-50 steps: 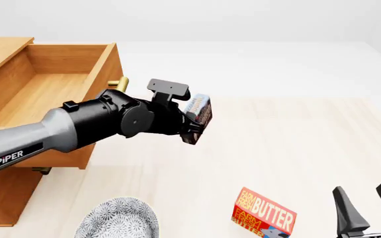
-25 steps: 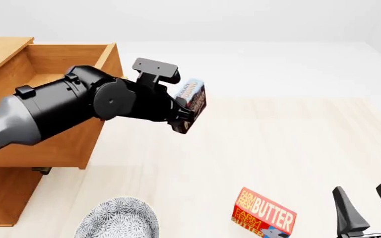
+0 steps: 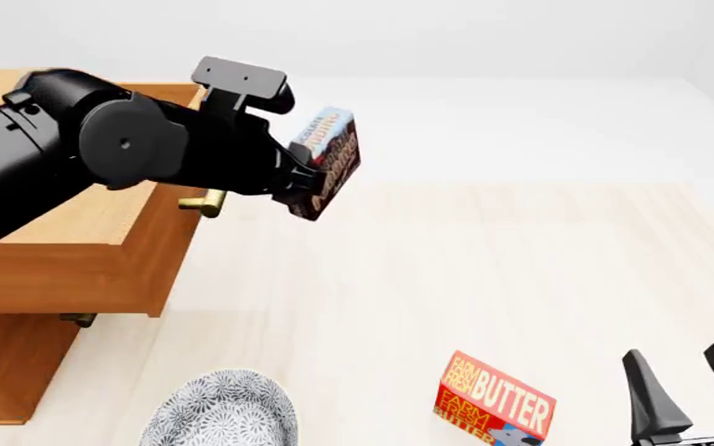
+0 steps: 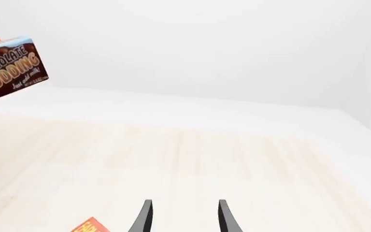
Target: Put the chocolate pudding in the top drawer of the cabinet and close it.
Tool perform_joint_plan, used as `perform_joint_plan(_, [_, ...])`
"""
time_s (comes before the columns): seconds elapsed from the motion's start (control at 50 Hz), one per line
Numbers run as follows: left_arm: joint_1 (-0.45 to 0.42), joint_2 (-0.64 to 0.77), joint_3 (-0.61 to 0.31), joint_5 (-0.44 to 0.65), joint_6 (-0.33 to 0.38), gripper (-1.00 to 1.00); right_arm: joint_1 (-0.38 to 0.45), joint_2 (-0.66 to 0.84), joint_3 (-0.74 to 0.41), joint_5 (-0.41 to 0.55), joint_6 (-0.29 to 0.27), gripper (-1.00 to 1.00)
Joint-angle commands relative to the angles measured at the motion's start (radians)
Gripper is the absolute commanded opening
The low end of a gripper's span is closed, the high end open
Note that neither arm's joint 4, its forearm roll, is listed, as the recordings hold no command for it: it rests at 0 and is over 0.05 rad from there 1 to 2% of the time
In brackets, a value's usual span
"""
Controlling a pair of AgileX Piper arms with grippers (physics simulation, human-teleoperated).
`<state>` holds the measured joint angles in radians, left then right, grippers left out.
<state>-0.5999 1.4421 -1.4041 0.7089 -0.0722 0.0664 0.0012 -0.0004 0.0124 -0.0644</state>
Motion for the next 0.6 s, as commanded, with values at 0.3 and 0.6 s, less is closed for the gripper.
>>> perform_joint_plan(0.3, [0.047, -0.107, -0.072, 0.105, 0.056, -1.00, 0.001, 0.000, 0.000, -0.002, -0.006, 1.00])
perform_joint_plan(0.6, [0.074, -0.139, -0.110, 0.146, 0.070, -1.00, 0.002, 0.000, 0.000, -0.003, -0.009, 1.00])
